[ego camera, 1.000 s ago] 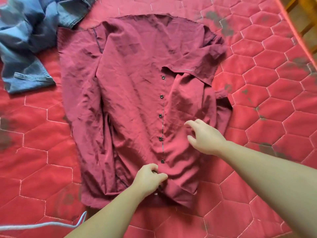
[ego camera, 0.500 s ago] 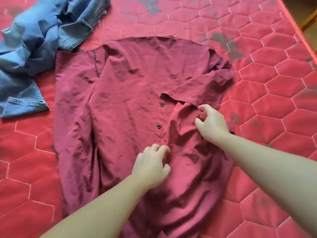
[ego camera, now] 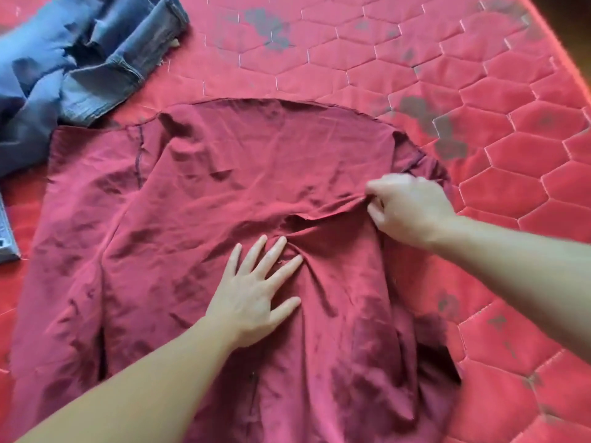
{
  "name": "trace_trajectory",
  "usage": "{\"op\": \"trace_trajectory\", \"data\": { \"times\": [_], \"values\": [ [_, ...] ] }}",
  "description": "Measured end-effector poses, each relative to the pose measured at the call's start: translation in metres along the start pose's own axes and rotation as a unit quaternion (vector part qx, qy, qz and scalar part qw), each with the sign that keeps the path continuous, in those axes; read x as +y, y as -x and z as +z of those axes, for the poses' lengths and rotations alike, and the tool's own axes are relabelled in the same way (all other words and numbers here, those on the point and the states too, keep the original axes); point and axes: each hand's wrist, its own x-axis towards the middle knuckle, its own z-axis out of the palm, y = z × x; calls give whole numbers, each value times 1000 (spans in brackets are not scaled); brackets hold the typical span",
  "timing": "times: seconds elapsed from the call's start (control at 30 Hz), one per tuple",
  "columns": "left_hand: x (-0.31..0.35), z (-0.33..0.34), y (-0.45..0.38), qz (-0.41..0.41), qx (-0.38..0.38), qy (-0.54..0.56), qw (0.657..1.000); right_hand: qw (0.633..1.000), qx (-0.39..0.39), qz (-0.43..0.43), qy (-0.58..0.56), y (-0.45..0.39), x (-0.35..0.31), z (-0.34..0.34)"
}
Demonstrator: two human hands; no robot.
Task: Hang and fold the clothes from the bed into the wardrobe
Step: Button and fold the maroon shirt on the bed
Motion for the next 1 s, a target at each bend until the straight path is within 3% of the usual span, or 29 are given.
{"op": "trace_trajectory", "data": {
  "times": [0.07, 0.2, 0.27, 0.33, 0.37, 0.47, 0.53, 0.73, 1.0],
  "values": [
    [-2, 9, 2, 6, 21, 10, 1000, 999, 42, -16, 19, -43, 1, -20],
    [-2, 16, 2, 13, 75, 30, 997, 993, 106, 34, -31, -104, -4, -41],
    [-3, 17, 3, 15, 87, 37, 995, 993, 111, -49, 1, -97, -11, -22],
    [-3, 16, 2, 19, 92, 46, 995, 987, 94, -131, 27, -70, -18, 9],
    [-4, 17, 2, 23, 98, 48, 994, 988, 68, -131, 39, -59, -19, 26],
    [-4, 18, 2, 30, 112, 60, 992, 997, -73, 7, 13, -42, -19, 58],
    [-5, 18, 1, 33, 116, 72, 990, 992, -109, 56, -7, -45, -16, 67],
    [-8, 22, 1, 41, 144, 122, 981, 988, -88, 93, -83, -84, -6, 66],
    [-8, 25, 0, 53, 175, 141, 973, 995, -93, 28, 9, -114, 20, 70]
  ]
}}
